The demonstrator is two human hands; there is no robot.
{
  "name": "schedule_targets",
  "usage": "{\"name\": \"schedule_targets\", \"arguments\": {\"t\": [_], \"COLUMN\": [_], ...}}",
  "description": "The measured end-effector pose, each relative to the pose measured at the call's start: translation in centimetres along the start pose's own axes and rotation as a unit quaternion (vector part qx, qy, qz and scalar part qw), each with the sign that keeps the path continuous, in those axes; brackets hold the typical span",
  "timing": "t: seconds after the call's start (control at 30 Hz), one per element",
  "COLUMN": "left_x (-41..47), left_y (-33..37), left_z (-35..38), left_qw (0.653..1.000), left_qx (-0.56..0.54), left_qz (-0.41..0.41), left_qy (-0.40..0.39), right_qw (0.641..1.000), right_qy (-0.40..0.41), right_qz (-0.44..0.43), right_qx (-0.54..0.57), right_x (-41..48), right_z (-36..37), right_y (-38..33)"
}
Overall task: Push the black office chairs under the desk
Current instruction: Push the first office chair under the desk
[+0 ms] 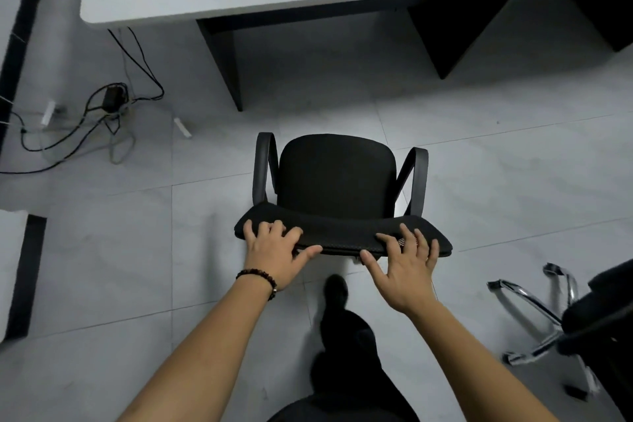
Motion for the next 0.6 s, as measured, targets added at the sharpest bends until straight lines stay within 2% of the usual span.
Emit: {"name": "schedule_targets", "arguments": {"t": [0.33, 0.6], "left_x": [16.1, 25.1], "left_y": [0.8, 0.3], "left_z": [-6.9, -10.5], "left_qw": [1.000, 0.998], "left_qx": [-0.021, -0.038], "left_qz": [-0.017, -0.047], "left_qy": [0.002, -0.020], "right_qw": [1.000, 0.998], "right_qy": [0.028, 0.000], "right_qz": [-0.010, -0.052], "right_qx": [-0.011, -0.028], "right_x": [17.8, 29.5], "right_z": [-5.5, -9.2], "right_y": [-0.1, -0.9]}}
Point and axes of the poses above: each hand's wrist, its own x-axis towards the middle knuckle, its own z-axis out of the palm, y = z × x, the point moved 7 cm from there along x, towards the middle knuckle, and after that the axes turned 12 degrees about -z, right-handed, at the moved point
